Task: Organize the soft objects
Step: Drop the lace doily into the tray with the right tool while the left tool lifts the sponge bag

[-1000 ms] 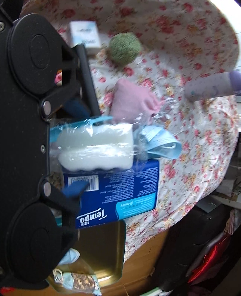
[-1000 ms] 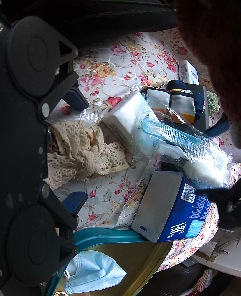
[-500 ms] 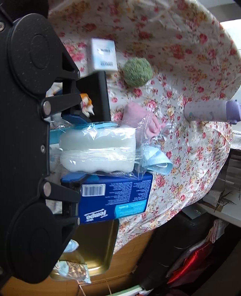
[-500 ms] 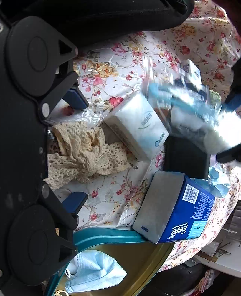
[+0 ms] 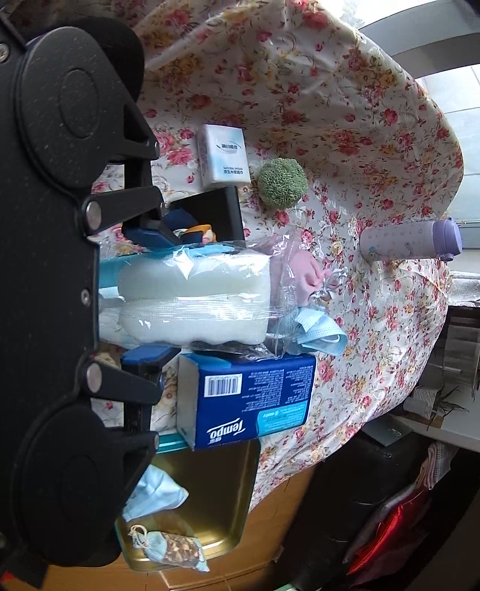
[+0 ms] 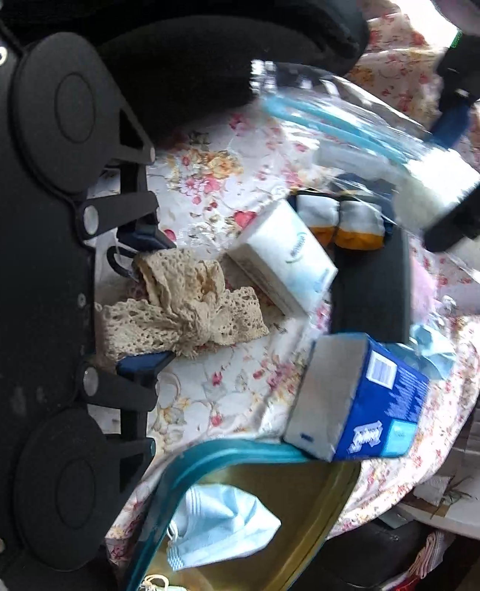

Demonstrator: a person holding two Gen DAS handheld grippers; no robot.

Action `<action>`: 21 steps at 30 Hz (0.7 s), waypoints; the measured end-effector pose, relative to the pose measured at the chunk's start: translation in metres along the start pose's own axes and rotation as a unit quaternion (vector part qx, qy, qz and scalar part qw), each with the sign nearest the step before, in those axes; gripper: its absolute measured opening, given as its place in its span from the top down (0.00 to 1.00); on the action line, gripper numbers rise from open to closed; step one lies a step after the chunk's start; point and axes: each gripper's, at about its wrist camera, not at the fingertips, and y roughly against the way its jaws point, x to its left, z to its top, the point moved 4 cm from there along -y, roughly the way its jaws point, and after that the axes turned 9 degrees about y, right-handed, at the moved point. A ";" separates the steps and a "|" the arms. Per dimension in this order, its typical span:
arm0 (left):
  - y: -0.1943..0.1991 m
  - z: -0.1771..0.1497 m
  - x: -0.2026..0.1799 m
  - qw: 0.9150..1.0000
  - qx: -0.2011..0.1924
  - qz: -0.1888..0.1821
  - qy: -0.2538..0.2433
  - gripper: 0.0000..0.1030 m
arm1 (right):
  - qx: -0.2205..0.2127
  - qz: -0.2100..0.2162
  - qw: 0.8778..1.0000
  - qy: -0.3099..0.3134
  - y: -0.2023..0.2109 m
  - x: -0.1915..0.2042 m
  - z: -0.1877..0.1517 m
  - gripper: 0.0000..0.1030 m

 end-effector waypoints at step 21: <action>0.037 -0.003 -0.055 0.997 -0.035 -0.029 -0.059 0.51 | -0.121 -0.014 0.984 -0.129 0.098 -0.074 -0.015 0.49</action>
